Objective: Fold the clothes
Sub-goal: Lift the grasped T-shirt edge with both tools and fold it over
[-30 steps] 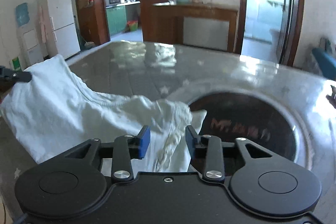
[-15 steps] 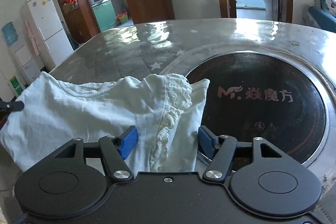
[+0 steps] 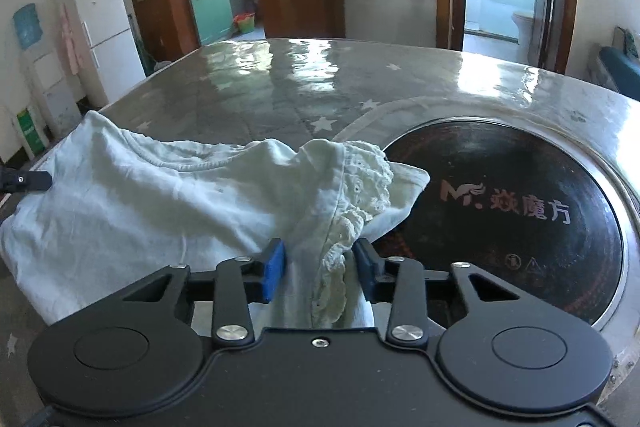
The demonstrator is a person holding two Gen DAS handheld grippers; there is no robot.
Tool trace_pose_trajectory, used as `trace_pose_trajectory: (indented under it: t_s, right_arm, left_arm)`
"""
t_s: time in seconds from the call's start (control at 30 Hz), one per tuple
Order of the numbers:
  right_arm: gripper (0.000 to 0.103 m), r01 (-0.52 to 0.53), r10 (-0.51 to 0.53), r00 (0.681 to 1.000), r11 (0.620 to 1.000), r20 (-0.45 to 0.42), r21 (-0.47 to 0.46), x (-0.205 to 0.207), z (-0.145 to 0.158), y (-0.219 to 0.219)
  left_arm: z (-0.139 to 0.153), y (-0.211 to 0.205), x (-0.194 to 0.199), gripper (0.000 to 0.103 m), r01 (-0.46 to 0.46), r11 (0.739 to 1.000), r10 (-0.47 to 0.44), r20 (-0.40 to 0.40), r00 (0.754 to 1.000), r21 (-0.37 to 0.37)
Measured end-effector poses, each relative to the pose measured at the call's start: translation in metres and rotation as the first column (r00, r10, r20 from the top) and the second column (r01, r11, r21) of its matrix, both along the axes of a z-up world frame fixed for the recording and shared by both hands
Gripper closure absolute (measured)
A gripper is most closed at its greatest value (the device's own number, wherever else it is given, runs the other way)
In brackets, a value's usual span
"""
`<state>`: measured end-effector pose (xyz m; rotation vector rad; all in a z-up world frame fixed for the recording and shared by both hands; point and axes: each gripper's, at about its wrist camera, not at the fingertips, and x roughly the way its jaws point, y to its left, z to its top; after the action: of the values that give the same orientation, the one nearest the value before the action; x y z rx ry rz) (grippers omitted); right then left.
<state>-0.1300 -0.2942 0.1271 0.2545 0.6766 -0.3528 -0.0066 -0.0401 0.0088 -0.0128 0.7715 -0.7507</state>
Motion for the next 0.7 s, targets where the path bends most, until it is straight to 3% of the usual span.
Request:
trace_pose_trajectory:
  t_s: [0.1, 0.17, 0.23, 0.27, 0.4, 0.57, 0.7]
  right_arm:
    - [0.065, -0.017, 0.017, 1.000, 1.000, 0.002, -0.018, 0.000, 0.000, 0.002]
    - [0.075, -0.038, 0.038, 0.999, 0.999, -0.003, -0.038, 0.001, 0.002, 0.005]
    - [0.081, -0.059, 0.058, 0.998, 0.994, -0.014, -0.088, 0.002, 0.005, 0.012]
    - [0.082, -0.070, 0.068, 0.997, 0.990, -0.021, -0.120, 0.003, 0.007, 0.017]
    - [0.092, -0.084, 0.082, 0.996, 0.973, -0.016, -0.215, 0.001, 0.017, 0.028]
    - [0.094, -0.139, 0.127, 0.990, 0.911, -0.055, -0.389, 0.000, 0.035, 0.048]
    - [0.094, -0.127, 0.129, 0.991, 0.896, -0.024, -0.425, -0.004, 0.047, 0.053]
  left_arm:
    - [-0.005, -0.003, 0.006, 0.063, 0.007, 1.000, -0.007, -0.045, 0.999, -0.003]
    - [-0.008, -0.005, 0.009, 0.066, 0.011, 1.000, -0.012, -0.078, 0.997, -0.008]
    - [-0.011, -0.007, 0.010, 0.088, 0.029, 0.999, -0.032, -0.102, 0.994, -0.032]
    - [-0.011, -0.008, 0.009, 0.089, 0.033, 0.999, -0.036, -0.104, 0.994, -0.036]
    - [0.002, -0.008, 0.002, 0.091, 0.023, 0.998, -0.027, -0.067, 0.997, -0.057]
    - [0.034, -0.010, -0.007, 0.092, 0.050, 0.991, -0.053, -0.017, 0.998, -0.125]
    - [0.056, -0.018, -0.020, 0.092, 0.085, 0.986, -0.080, 0.042, 0.996, -0.142]
